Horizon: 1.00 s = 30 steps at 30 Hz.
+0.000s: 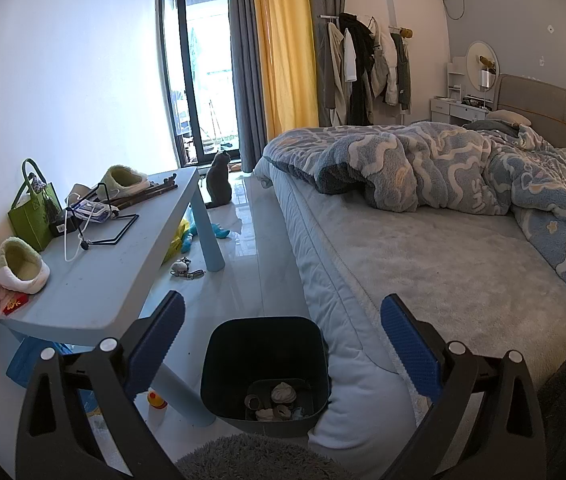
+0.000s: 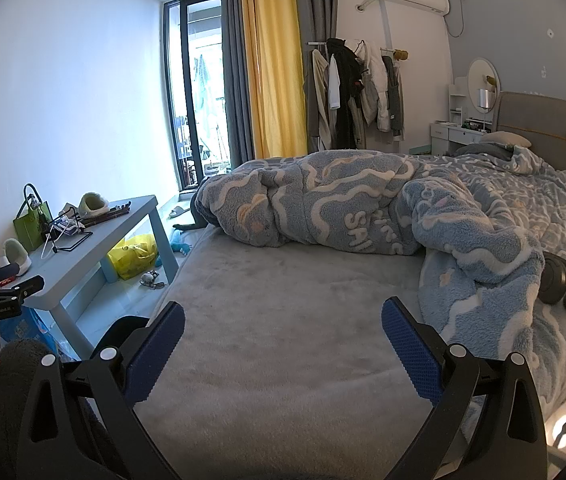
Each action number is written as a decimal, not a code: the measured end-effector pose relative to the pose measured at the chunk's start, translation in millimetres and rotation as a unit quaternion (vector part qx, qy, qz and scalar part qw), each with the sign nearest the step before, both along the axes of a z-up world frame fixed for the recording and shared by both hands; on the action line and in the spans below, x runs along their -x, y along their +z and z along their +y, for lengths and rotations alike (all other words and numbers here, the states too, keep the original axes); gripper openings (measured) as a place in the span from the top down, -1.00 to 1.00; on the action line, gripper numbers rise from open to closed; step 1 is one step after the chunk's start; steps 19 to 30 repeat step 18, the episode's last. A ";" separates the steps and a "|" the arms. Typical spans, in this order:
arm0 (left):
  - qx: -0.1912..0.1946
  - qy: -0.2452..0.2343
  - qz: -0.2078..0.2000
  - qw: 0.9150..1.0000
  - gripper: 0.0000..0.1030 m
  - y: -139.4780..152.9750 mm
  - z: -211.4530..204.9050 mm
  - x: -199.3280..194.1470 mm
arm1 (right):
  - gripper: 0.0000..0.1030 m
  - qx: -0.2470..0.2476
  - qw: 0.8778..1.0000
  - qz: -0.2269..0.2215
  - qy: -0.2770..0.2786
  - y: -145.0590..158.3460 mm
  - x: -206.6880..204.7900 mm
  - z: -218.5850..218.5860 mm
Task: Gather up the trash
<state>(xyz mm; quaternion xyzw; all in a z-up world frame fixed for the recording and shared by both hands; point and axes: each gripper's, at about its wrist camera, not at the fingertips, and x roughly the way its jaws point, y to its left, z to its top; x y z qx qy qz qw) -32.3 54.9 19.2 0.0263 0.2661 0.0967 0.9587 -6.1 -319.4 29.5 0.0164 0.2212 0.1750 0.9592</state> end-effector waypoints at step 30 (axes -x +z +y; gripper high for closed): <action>0.002 0.001 0.001 1.000 -0.94 -0.6 1.1 -0.4 | -0.94 0.001 1.000 0.000 0.000 0.0 0.0 0.1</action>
